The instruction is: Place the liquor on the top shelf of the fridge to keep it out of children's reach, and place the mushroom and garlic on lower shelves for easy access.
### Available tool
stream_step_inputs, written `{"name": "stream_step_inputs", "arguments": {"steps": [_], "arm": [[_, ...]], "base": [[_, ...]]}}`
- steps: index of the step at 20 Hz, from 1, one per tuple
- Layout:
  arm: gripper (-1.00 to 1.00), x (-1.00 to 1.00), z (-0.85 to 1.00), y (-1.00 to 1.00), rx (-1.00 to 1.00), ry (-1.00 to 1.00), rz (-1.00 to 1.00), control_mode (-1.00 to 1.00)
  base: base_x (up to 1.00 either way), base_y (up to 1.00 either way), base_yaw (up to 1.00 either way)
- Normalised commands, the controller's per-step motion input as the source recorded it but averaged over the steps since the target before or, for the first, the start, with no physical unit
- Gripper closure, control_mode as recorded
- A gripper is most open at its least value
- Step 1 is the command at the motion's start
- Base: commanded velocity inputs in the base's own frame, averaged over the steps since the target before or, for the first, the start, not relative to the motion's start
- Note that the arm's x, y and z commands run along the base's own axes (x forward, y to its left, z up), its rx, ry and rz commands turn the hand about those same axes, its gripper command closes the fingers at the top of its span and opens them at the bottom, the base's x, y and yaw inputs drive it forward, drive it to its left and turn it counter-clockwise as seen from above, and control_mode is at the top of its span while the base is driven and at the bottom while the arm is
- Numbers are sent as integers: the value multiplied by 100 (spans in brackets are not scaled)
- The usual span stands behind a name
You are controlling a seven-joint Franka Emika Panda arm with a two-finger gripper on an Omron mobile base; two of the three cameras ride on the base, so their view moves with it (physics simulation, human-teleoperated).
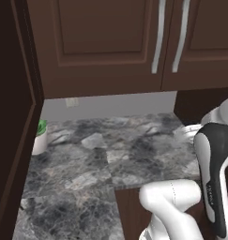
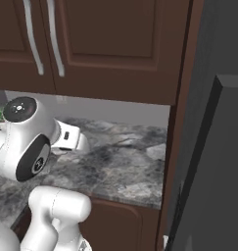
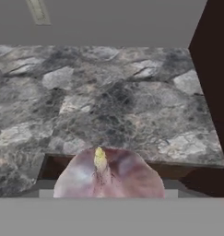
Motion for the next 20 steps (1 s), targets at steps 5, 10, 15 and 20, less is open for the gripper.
{"name": "stream_step_inputs", "arguments": {"steps": [5,10,15,20], "arm": [[100,0,0,0,0,0,0,100],[100,0,0,0,0,0,0,100],[100,0,0,0,0,0,0,100],[100,0,0,0,0,0,0,100]], "base": [[-100,-41,-24],[-100,-47,-47],[-89,-36,-57],[-17,-76,-50]]}}
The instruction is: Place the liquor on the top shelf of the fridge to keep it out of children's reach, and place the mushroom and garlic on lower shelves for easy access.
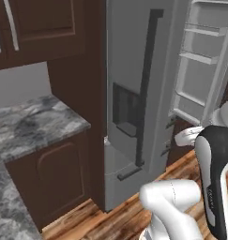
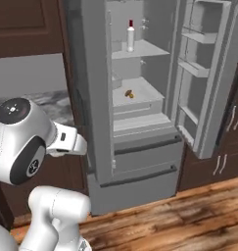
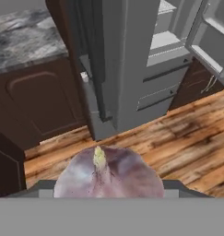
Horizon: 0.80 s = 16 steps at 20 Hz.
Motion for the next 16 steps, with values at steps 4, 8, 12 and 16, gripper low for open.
{"name": "stream_step_inputs", "arguments": {"steps": [4,8,12,16], "arm": [[100,0,0,0,0,0,0,100],[100,0,0,0,0,0,0,100],[100,0,0,0,0,0,0,100],[100,0,0,0,0,0,0,100]], "base": [[36,-83,-24],[64,-83,2],[54,-91,25],[33,-63,47]]}}
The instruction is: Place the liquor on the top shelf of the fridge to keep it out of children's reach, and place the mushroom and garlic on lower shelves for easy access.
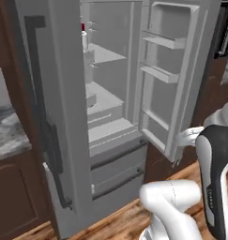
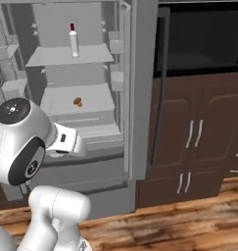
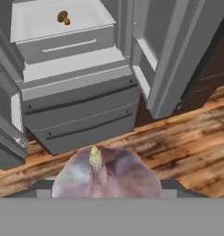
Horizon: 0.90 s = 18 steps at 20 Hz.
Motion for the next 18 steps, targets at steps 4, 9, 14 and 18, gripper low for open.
{"name": "stream_step_inputs", "arguments": {"steps": [4,9,14,18], "arm": [[100,0,0,0,0,0,0,100],[100,0,0,0,0,0,0,100],[100,0,0,0,0,0,0,100],[100,0,0,0,0,0,0,100]], "base": [[38,-26,58],[46,-31,53],[59,-33,31],[72,-23,17]]}}
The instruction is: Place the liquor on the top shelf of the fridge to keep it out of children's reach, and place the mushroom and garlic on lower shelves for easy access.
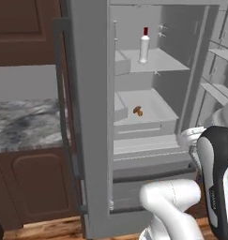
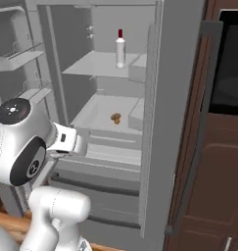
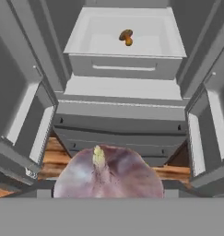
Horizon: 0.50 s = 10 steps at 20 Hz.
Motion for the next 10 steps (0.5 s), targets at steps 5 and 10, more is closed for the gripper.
{"name": "stream_step_inputs", "arguments": {"steps": [5,10], "arm": [[100,0,0,0,0,0,0,100],[100,14,-8,-6,2,-1,2,-100]], "base": [[83,-18,14],[64,-15,9]]}}
